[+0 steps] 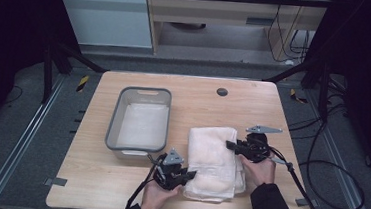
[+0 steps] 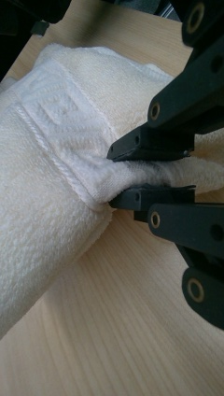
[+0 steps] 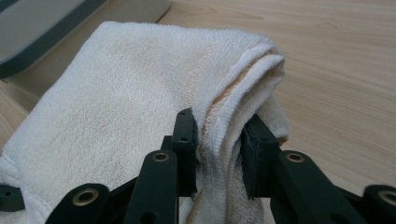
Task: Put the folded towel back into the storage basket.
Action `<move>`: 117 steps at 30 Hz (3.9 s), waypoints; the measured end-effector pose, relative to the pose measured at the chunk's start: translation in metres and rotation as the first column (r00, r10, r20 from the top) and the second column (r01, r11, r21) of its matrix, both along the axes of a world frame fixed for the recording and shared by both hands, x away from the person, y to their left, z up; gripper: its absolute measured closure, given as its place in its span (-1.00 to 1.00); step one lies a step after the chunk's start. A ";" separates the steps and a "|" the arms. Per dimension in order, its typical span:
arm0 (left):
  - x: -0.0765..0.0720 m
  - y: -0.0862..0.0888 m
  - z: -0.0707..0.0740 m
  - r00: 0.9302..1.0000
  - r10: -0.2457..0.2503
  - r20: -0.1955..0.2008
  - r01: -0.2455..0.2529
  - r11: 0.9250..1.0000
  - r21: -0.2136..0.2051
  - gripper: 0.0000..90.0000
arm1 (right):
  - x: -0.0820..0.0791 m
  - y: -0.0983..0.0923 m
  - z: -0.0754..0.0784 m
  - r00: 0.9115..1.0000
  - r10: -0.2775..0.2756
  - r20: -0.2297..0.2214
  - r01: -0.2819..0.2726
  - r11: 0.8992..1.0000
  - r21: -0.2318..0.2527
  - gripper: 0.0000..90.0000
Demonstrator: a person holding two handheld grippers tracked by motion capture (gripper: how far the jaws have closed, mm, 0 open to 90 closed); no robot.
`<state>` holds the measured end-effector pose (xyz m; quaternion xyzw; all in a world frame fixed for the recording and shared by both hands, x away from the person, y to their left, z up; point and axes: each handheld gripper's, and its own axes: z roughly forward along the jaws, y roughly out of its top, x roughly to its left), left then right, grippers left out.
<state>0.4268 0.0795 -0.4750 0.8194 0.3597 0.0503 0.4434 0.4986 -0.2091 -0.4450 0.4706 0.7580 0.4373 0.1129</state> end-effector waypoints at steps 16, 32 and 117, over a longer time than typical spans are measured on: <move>-0.007 0.010 0.031 0.995 0.005 0.096 -0.002 1.000 -0.029 0.72 | -0.010 0.001 0.028 0.997 -0.012 0.078 0.008 0.998 0.058 0.56; -0.008 0.019 0.049 0.990 0.034 0.140 -0.027 0.998 -0.050 0.72 | -0.012 0.007 0.049 0.990 -0.010 0.139 -0.001 0.997 0.076 0.56; 0.005 0.107 0.132 0.912 0.268 0.311 -0.189 0.946 -0.263 0.73 | 0.022 0.094 0.141 0.944 -0.006 0.331 -0.049 0.986 0.159 0.57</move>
